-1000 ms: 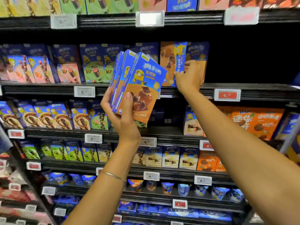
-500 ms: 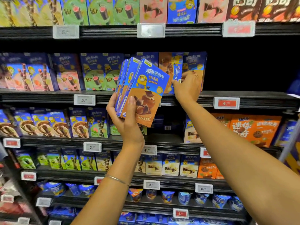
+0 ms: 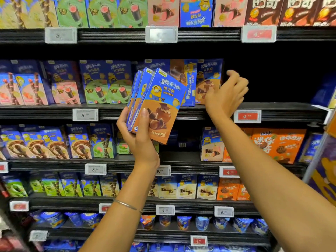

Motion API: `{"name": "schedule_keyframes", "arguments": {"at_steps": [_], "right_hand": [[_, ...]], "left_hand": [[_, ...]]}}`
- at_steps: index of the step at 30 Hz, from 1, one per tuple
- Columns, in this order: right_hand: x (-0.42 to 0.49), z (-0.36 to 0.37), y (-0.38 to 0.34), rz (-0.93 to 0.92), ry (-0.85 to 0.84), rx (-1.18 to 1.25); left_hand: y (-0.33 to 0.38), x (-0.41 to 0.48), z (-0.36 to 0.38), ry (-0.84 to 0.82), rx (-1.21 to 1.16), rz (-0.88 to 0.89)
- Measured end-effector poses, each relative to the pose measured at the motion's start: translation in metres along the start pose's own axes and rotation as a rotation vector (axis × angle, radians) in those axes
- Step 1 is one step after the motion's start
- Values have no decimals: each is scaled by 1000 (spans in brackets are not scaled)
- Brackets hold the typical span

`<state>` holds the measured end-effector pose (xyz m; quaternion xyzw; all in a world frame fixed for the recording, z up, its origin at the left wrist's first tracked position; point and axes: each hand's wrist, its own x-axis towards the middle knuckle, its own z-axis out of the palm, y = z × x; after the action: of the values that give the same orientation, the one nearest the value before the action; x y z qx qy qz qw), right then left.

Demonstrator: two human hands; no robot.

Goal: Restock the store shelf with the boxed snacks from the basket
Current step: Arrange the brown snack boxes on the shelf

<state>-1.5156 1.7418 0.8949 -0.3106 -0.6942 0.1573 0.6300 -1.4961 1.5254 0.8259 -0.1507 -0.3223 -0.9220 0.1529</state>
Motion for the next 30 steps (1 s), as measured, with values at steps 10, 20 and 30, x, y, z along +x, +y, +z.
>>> {"name": "schedule_keyframes", "arguments": {"at_steps": [10, 20, 30], "right_hand": [[31, 19, 30, 52, -514, -88], [41, 38, 37, 52, -563, -120], [-25, -47, -11, 256, -740, 832]], "left_hand": [[-7, -6, 16, 8, 6, -20], [-19, -10, 28, 43, 20, -31], [-22, -21, 51, 27, 23, -67]]}}
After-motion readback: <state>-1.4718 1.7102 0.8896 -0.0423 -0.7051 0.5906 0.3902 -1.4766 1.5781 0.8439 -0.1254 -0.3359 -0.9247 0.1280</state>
